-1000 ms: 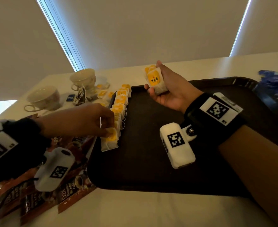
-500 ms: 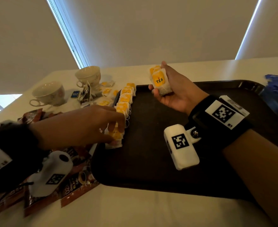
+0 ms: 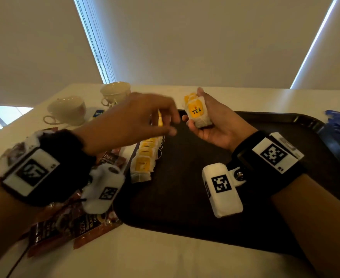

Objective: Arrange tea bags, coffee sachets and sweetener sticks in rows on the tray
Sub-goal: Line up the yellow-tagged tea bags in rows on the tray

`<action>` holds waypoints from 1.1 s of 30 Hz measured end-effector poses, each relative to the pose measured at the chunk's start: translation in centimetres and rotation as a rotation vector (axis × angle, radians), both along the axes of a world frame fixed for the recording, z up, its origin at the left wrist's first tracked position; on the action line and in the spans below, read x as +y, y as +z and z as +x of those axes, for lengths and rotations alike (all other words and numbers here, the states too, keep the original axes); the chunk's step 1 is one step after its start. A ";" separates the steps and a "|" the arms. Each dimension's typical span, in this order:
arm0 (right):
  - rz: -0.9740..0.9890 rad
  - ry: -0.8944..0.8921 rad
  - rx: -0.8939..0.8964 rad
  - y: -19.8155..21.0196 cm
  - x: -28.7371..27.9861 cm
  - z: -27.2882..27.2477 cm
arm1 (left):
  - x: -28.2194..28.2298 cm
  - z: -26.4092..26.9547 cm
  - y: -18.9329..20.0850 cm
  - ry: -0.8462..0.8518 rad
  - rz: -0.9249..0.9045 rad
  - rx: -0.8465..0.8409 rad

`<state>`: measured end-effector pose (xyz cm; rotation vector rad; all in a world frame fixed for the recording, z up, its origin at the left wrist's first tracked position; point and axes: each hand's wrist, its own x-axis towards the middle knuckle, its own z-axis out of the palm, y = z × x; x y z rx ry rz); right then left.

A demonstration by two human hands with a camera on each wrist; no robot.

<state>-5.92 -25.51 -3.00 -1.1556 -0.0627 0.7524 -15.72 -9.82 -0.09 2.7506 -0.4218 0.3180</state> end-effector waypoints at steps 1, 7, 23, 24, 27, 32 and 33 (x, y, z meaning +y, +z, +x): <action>-0.002 0.015 -0.004 0.0 0.1 -0.1 | -0.4 0.4 0.3 0.018 -0.060 -0.093; -0.012 0.058 -0.024 -0.3 0.4 -0.3 | -0.2 1.8 1.6 0.115 -0.136 -0.226; -0.017 0.145 -0.069 -0.5 0.7 0.0 | -1.1 3.9 1.0 0.052 -0.039 -0.037; -0.026 0.129 -0.068 -0.5 0.7 0.0 | -1.0 3.6 1.2 0.050 -0.069 -0.021; -0.041 0.061 -0.073 -0.6 0.7 0.2 | -0.6 2.4 2.0 0.001 -0.223 0.078; 0.011 0.044 -0.046 -0.6 0.5 0.3 | 0.6 0.0 2.9 -0.005 -0.340 0.292; 0.009 0.036 -0.044 -0.6 0.5 0.2 | 0.9 -0.3 2.9 0.008 -0.344 0.344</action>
